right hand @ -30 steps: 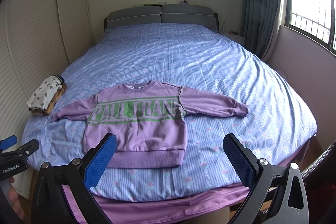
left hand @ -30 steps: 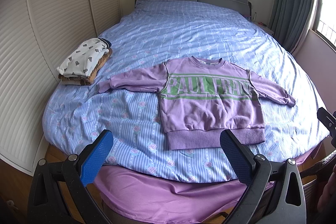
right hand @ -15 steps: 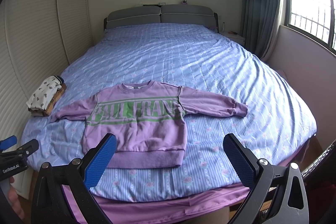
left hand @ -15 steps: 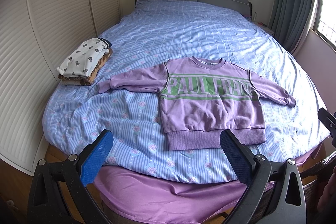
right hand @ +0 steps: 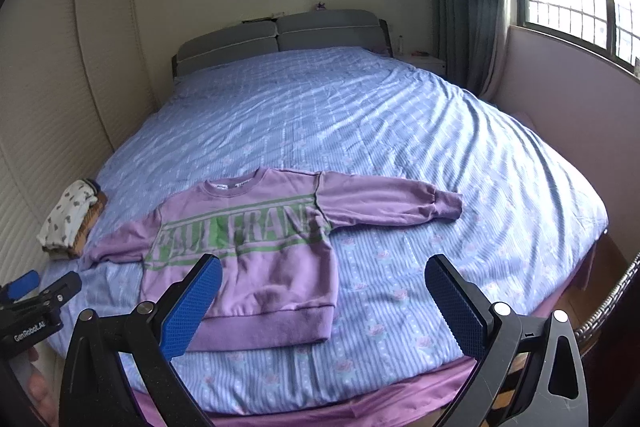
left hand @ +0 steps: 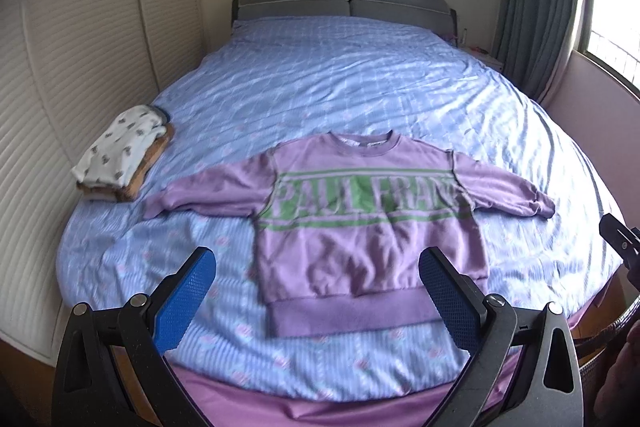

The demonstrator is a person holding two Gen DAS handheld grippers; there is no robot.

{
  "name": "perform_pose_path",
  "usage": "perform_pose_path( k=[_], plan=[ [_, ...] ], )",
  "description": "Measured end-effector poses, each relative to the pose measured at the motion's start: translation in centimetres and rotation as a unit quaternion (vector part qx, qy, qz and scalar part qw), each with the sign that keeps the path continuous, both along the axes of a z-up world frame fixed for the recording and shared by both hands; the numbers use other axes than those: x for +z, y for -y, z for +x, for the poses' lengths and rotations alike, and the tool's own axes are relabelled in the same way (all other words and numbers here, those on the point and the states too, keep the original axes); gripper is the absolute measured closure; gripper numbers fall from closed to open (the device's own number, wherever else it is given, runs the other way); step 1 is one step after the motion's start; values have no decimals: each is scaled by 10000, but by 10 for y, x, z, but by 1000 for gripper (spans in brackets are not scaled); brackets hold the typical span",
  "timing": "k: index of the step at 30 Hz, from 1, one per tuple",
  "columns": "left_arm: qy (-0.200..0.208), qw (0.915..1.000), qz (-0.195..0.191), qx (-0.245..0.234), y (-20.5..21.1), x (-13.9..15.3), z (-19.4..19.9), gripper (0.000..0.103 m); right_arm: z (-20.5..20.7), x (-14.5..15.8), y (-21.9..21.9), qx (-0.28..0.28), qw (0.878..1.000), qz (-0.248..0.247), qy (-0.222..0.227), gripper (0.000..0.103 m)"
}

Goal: Fold small clothes
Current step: 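Grasp the sweatshirt sleeve cuff with the right gripper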

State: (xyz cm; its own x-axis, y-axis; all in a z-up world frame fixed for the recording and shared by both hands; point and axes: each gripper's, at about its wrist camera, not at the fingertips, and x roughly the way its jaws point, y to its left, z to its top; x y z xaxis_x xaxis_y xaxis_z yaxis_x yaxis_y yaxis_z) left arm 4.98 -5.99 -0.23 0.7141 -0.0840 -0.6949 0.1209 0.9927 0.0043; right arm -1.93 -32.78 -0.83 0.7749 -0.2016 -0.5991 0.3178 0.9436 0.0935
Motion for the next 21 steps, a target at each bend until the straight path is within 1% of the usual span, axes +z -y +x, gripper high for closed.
perform_pose_path(
  k=[3, 6, 8, 9, 13, 14, 16, 21],
  plan=[
    [128, 9998, -61, -132, 26, -2, 18, 0, 9, -7, 28, -264, 9993, 218, 157, 1],
    [269, 9992, -96, -277, 59, -7, 40, 0, 22, -17, 62, -577, 9962, 573, 306, 2],
    [360, 9988, -64, -325, 77, -12, 53, 0, 31, -24, 81, -746, 9941, 702, 364, 9],
    [389, 9986, -52, -348, 88, -15, 61, 0, 37, -29, 92, -855, 9925, 779, 406, 10],
    [379, 9984, -42, -427, 127, -31, 92, 0, 55, -51, 137, -1211, 9839, 1165, 618, 27],
    [395, 9982, -29, -446, 136, -34, 100, 0, 60, -57, 150, -1326, 9814, 1246, 611, 29],
    [429, 9981, 58, -441, 157, -43, 116, 0, 71, -71, 171, -1516, 9759, 1470, 558, 30],
    [397, 9978, 67, -534, 196, -68, 146, 0, 94, -108, 215, -1951, 9631, 1797, 453, 34]
  ],
)
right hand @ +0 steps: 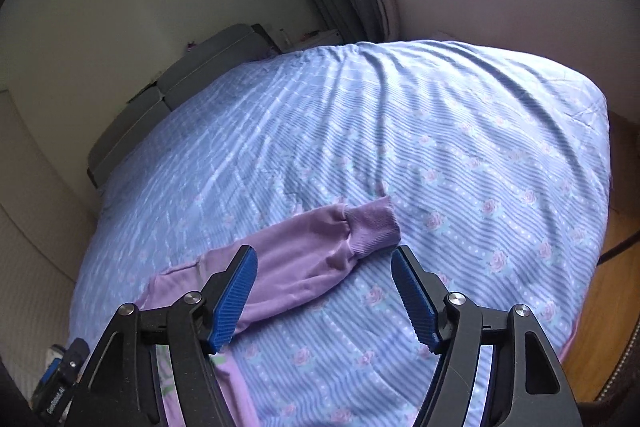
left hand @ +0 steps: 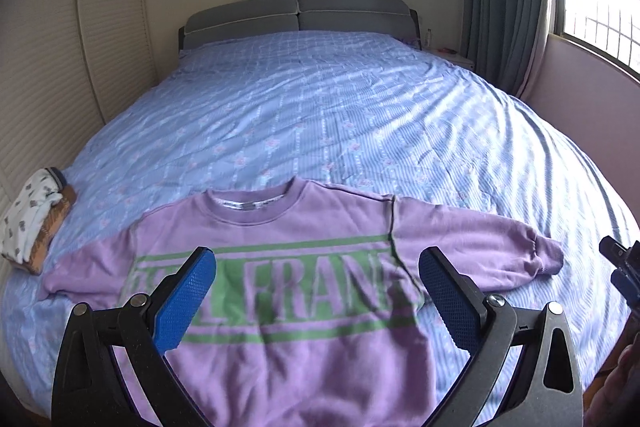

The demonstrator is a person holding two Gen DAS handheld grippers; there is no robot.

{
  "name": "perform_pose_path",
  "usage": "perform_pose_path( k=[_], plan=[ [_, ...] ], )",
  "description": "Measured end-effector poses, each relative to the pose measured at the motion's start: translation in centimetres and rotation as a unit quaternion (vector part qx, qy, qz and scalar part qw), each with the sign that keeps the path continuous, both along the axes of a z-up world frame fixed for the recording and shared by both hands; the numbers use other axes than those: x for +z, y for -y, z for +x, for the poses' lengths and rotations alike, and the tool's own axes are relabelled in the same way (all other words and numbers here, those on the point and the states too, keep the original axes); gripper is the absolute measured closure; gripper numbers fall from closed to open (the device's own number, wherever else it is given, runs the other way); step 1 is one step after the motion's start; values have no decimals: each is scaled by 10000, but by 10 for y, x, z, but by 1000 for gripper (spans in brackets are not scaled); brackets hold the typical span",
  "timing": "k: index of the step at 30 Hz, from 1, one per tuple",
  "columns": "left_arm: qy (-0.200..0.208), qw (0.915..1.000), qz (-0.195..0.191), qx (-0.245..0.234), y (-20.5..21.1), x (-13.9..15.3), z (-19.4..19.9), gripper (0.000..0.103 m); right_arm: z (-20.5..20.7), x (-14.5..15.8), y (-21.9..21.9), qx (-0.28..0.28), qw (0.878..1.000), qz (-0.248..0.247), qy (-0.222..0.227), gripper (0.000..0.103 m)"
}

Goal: Fold small clothes
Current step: 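Grasp the sweatshirt sleeve cuff with the right gripper, then carry the held sleeve across the sweatshirt body with the right gripper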

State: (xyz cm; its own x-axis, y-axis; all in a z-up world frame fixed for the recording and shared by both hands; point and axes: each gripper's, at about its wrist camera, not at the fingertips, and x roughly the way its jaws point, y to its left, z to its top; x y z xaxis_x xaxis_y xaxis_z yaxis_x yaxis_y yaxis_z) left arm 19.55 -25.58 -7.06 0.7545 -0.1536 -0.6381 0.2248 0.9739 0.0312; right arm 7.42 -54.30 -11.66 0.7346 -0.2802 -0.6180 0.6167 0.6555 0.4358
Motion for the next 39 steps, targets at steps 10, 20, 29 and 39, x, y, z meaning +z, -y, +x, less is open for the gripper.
perform_pose_path(
  k=[10, 20, 29, 39],
  plan=[
    [-198, 9995, 192, -177, 55, -46, 47, 0, 33, -90, 49, -483, 9879, 1463, 202, 56],
    [-305, 9993, 197, -118, 63, -62, 63, 0, 49, -146, 77, -799, 9634, 2467, 675, 62],
    [-289, 9994, 195, -51, 51, -49, 64, 0, 53, -112, 73, -698, 9727, 2094, 718, 91],
    [-283, 9988, -27, 407, -32, -14, 56, 0, 79, 10, -9, 143, 9958, 284, 859, 92]
  ],
)
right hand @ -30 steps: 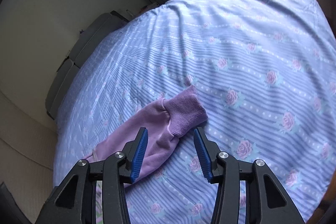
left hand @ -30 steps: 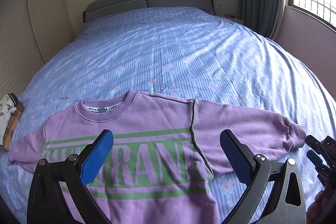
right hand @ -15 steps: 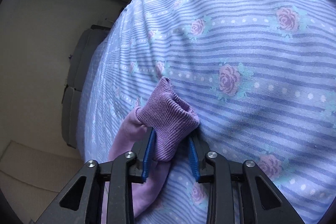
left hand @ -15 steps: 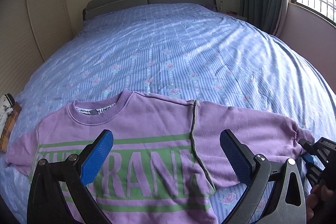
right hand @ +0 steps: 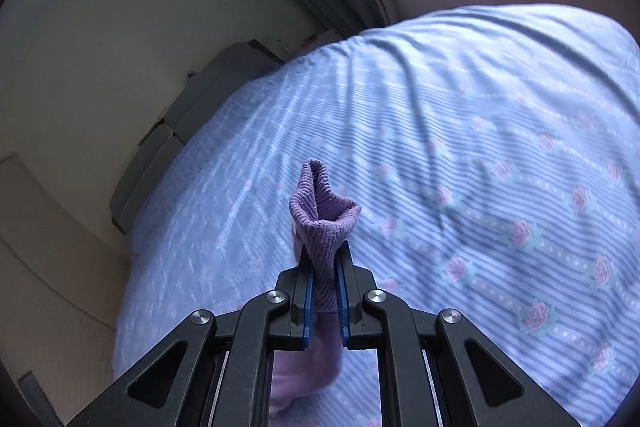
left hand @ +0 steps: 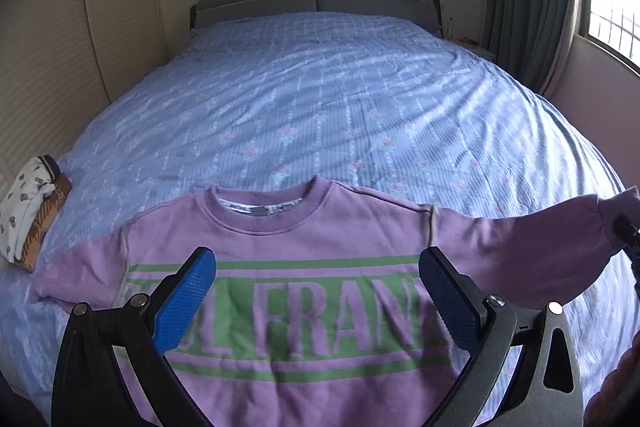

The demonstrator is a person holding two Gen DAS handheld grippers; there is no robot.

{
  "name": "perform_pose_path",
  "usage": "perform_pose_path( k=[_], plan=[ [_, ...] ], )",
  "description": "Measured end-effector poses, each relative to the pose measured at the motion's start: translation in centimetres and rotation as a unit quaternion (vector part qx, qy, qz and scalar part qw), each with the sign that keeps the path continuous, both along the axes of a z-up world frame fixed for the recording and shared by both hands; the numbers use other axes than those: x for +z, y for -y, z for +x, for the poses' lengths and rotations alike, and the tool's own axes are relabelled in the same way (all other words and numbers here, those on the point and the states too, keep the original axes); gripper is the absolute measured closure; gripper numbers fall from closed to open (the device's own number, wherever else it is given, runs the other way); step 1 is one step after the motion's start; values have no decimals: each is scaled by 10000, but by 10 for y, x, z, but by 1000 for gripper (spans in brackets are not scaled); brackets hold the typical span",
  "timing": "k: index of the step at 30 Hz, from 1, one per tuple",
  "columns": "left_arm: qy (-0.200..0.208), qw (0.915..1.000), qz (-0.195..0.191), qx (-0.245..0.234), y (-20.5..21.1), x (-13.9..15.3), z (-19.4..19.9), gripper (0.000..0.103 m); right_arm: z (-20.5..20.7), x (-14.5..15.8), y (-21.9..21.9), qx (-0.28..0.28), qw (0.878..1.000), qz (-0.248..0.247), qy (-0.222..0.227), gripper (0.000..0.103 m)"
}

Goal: Fold small clothes
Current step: 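Carry the held sleeve across the sweatshirt body with the right gripper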

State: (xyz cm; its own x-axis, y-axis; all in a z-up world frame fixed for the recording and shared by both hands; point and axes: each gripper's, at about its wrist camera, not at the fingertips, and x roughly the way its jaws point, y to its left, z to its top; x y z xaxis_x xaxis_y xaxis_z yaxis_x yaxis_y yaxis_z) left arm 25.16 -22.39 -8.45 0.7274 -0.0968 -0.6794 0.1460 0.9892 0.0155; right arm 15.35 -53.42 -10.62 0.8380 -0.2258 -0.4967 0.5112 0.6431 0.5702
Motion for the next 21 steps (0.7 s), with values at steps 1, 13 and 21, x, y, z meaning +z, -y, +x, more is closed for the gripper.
perform_pose_path(
  k=[1, 13, 21],
  plan=[
    [14, 9999, -35, 103, -17, 4, 0, 0, 5, 13, -15, 105, 9997, -216, 35, 92],
    [69, 9875, -144, 1569, -221, 10, -9, 0, 88, 58, -255, 1708, 9523, -2525, -164, 92],
    [-328, 9746, -127, 2210, -322, -32, -14, 0, 134, -22, -403, 2655, 8888, -3573, -1088, 92]
  ],
)
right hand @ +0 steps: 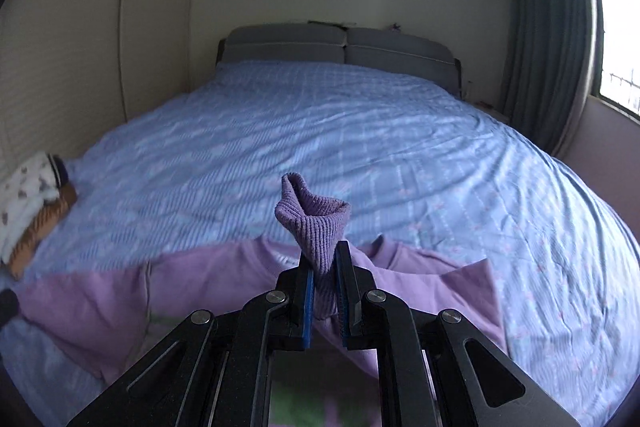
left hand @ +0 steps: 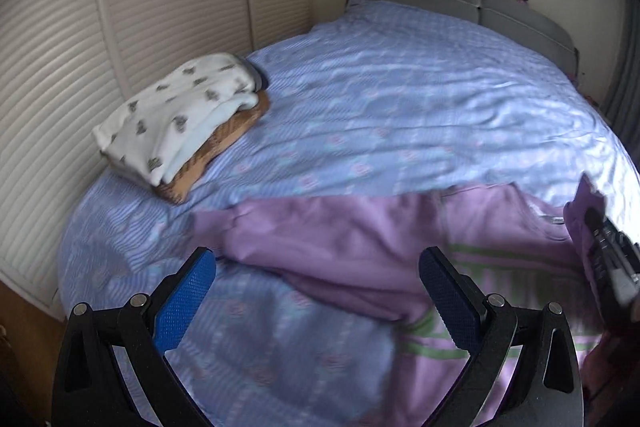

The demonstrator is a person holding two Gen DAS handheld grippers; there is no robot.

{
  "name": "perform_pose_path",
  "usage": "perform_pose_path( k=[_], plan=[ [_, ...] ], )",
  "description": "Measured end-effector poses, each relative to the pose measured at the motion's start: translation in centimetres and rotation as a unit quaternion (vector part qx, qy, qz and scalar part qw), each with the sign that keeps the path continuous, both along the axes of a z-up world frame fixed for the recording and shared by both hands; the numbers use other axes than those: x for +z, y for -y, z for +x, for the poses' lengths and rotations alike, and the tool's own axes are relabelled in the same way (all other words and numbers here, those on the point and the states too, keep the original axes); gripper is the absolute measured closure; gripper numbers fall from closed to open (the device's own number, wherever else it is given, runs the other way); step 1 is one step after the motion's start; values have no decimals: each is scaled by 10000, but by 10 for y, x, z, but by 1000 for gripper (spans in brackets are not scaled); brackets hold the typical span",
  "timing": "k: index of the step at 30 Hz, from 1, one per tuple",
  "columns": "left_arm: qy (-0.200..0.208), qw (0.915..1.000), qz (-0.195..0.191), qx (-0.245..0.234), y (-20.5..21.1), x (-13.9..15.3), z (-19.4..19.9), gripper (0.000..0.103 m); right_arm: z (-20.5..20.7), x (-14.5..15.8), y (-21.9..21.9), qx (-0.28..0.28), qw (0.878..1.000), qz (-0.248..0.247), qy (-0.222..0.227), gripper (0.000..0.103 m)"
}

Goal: Fold small clothes
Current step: 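Carry the held sleeve across the sweatshirt body with the right gripper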

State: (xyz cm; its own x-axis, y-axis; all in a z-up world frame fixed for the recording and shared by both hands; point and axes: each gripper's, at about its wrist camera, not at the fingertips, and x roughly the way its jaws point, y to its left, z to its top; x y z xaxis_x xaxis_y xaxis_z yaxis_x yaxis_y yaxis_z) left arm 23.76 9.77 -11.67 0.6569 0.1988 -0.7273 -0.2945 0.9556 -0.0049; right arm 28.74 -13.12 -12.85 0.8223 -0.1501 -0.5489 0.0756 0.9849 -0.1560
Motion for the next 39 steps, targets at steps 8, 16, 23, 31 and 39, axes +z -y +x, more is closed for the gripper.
perform_pose_path(
  k=[8, 16, 23, 31, 39],
  plan=[
    [-236, 9993, -212, 217, -47, -34, -7, 0, 8, -68, -74, 351, 9892, -1168, -815, 92],
    [-320, 9982, -490, 94, -58, -47, -7, 0, 0, -80, -93, 669, 9858, -1189, -981, 78],
    [-214, 9946, -825, -587, -32, -44, -4, 0, -38, -47, -71, 907, 9929, -265, -722, 63],
    [-90, 9827, -855, -1638, 45, -34, 19, 26, -78, -17, 13, 176, 9989, 99, -412, 63],
    [-296, 9667, -756, -2425, 116, -52, 65, 53, -91, -18, 85, -472, 9978, 304, -339, 63]
  ],
)
